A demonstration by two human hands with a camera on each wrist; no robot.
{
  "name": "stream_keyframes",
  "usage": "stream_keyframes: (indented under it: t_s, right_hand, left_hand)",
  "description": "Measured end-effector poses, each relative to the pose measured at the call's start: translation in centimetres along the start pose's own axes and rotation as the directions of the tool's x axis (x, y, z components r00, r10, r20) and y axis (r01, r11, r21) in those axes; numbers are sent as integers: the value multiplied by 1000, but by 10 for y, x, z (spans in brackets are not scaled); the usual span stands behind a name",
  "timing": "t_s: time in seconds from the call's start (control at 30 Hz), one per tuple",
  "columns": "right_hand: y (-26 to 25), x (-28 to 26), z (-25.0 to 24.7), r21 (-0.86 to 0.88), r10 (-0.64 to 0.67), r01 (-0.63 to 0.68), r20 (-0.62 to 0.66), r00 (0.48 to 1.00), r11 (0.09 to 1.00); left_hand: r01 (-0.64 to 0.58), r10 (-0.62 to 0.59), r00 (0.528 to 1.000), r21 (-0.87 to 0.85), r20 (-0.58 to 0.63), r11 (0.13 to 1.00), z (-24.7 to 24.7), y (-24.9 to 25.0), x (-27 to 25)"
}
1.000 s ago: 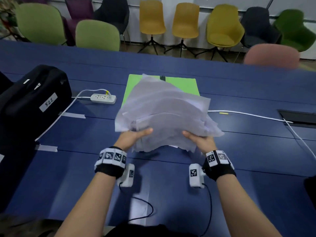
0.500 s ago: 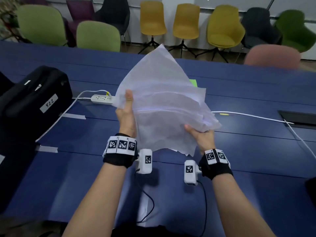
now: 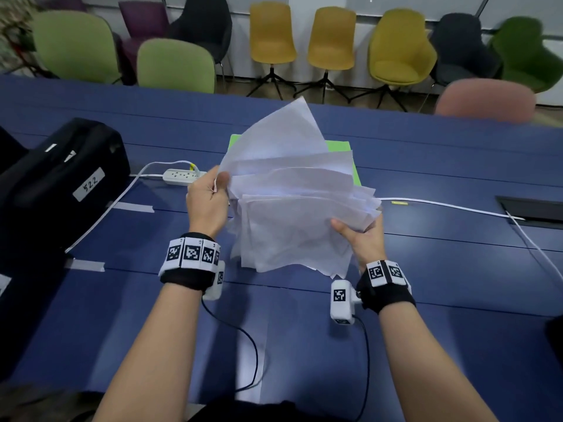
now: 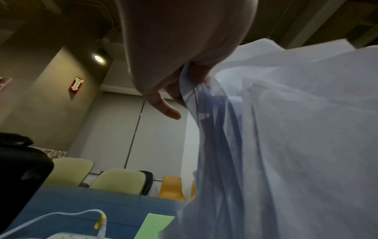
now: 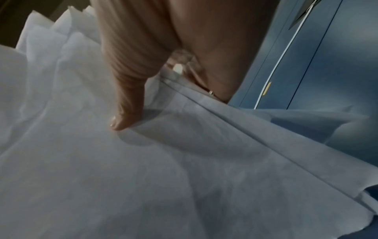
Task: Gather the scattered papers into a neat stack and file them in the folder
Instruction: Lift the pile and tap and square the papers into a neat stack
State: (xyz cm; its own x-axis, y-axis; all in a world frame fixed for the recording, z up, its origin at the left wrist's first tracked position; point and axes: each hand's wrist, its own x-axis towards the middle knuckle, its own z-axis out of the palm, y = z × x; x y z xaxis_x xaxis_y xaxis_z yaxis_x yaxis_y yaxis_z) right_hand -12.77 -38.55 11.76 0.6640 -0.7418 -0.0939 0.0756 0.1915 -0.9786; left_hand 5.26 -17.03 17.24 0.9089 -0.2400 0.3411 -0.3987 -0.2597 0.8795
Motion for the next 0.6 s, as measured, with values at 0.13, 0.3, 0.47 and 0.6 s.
stream_keyframes:
  t_s: [0.13, 0.3, 0.47, 0.6]
  right_hand:
    - [-3, 3, 3, -161, 3, -1, 13, 1000, 987]
    - [-2, 9, -1, -170, -18, 12, -34, 999, 985]
    - [-8, 6, -10, -184, -34, 24, -47, 998, 983]
    - [-22, 4, -15, -189, -70, 63, -31, 997, 980]
  left_hand:
    - [-19, 21, 974, -15, 226, 1000, 3, 14, -3]
    - [171, -59, 893, -216, 446, 961, 9, -4, -9]
    - [307, -151, 752, -137, 642, 942, 2, -37, -22]
    - [346, -185, 626, -56, 757, 937, -4, -54, -26]
